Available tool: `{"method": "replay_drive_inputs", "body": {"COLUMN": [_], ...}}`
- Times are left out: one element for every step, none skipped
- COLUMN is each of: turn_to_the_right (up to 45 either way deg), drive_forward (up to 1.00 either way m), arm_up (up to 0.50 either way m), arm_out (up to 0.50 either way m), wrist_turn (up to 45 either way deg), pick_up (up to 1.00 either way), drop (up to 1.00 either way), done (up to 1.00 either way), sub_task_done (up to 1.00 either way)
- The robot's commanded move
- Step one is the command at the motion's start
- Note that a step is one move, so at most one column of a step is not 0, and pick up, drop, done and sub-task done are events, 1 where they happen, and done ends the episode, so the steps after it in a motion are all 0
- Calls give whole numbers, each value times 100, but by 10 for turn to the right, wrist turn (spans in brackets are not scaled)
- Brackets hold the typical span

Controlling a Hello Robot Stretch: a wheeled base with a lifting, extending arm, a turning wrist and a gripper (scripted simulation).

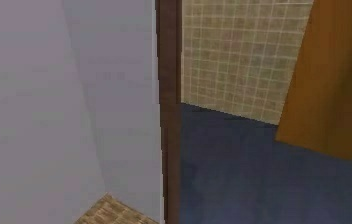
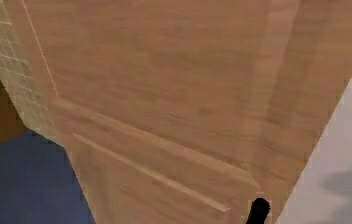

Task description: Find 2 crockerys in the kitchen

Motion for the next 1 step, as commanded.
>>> {"method": "replay_drive_inputs", "body": {"turn_to_the_right": [-450], "drive_forward": [0], "arm_up": [0], "arm_out": [0], "wrist_turn": [0], "pick_up": [0], "drop": [0], "done": [0], "sub_task_done": [0]}}
